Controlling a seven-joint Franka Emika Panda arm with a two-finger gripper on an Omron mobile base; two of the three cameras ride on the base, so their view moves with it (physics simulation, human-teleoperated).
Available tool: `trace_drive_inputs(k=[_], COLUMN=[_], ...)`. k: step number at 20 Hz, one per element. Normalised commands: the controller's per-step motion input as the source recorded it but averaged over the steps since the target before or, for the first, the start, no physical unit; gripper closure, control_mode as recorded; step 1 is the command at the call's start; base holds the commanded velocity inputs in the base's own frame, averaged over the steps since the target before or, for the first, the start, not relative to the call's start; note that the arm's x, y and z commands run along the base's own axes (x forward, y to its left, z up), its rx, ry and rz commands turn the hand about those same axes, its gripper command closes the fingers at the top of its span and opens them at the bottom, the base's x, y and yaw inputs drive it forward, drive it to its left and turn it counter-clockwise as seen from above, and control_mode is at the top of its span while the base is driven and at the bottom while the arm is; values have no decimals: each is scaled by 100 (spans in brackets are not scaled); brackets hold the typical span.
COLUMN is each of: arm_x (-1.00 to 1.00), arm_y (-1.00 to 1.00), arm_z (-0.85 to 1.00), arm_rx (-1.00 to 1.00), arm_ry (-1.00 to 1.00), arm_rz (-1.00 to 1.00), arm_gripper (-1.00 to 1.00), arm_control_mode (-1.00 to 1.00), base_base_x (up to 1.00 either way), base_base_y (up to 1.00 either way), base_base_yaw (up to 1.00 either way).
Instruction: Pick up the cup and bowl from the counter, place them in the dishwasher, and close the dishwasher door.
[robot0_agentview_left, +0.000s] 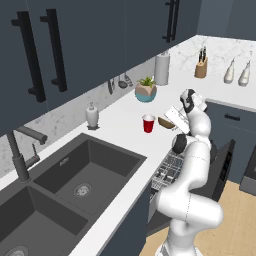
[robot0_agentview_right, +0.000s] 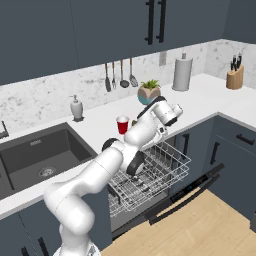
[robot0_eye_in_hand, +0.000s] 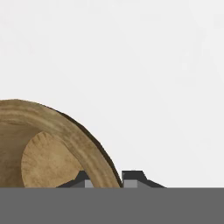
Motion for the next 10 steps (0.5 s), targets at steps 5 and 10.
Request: trace_drive_inputs(k=[5,10], arm_x=[-100,-100], arm_y=[14,0], arm_z=[-1,-91], arm_rx=[-8,-5], arm_ry=[-20,-59], arm_rz=[0,0], arm_gripper=[100,100], arm_control_mode=[-100,-100], base_base_x=[0,0], base_base_y=[0,0], base_base_yaw=[0,0])
